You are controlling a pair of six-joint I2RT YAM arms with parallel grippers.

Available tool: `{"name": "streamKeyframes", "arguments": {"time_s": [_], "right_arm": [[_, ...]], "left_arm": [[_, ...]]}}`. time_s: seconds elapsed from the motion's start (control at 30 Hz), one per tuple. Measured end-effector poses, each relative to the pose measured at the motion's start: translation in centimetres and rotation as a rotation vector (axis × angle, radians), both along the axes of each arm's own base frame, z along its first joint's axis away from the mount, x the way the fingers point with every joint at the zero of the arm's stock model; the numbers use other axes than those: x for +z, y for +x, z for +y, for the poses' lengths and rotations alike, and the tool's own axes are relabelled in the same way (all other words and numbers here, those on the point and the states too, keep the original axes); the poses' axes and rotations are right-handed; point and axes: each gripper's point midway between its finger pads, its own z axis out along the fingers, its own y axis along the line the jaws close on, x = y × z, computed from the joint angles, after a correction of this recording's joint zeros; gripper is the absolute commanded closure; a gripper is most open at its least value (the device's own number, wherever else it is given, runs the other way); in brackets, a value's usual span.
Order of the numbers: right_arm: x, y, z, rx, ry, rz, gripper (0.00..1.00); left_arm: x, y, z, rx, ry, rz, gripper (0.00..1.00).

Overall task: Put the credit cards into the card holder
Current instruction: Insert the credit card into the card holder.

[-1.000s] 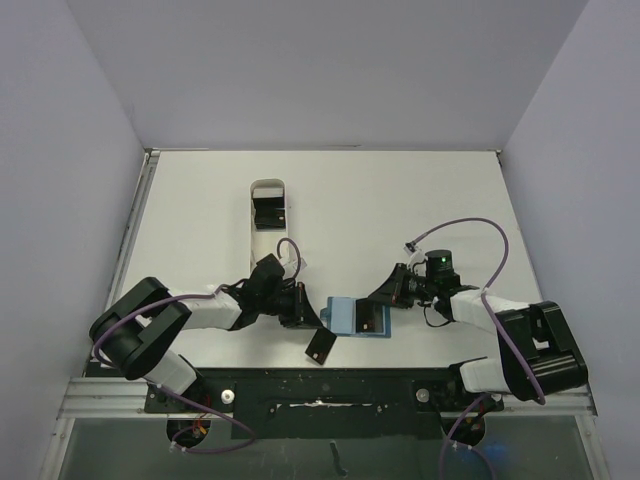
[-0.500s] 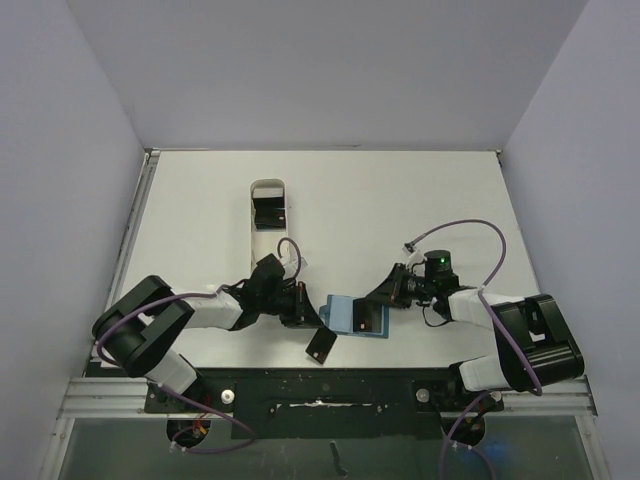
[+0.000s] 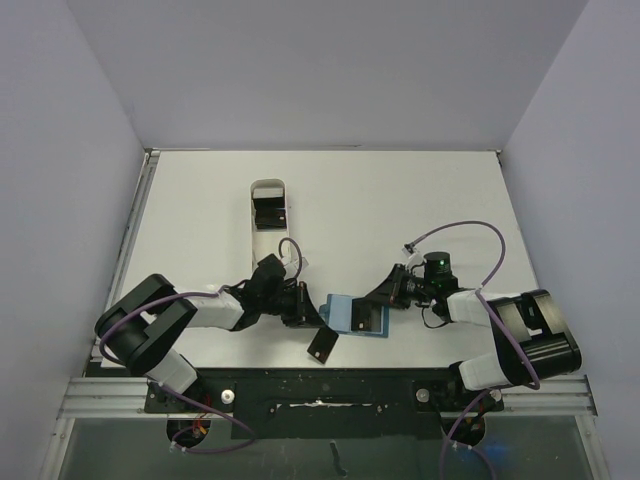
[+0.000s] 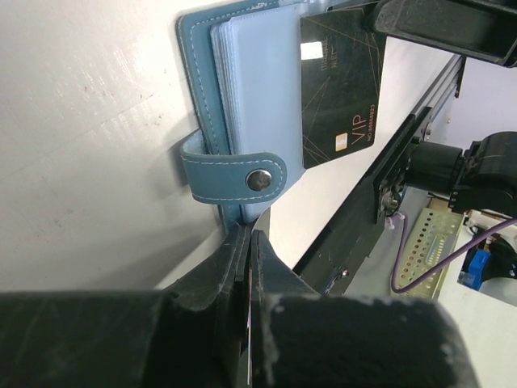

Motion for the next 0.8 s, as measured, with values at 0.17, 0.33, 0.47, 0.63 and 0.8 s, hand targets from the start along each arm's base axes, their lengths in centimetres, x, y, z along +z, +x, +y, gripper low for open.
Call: {"name": "streamKeyframes", "arguments": {"time_s": [0.17,0.33,0.47,0.63,0.8], "right_arm": [[0.15,0.53,-0.04,-0.013,-0.002,-0.024,1.0],[-0.07,0.54,-0.12,-0.029,-0.004,-0.025,1.0],[-0.23,0.55,-0.03,-0.033,-0.013,-0.033,1.0],[-0.22,0.67,0.32,-0.034,-0.022,-0.048,1.0],[-0.44,0.63,0.47,-0.047,-0.029,-0.052,1.0]], "left_arm": [[0.02,-0.08,-0.09,0.001,-0.009,-0.004,1.0],[-0.06,-0.19,-0.2,-0.001,-0.018,-0.011,1.0],[-0.06,-0.18,-0.37,-0.001,-0.028,-0.016,1.0],[-0.03,-0.14,-0.49,0.002,-0.034,-0.018,1.0],[-0.02,-0.12,-0.54,0.003,-0.039,-0.02,1.0]]}}
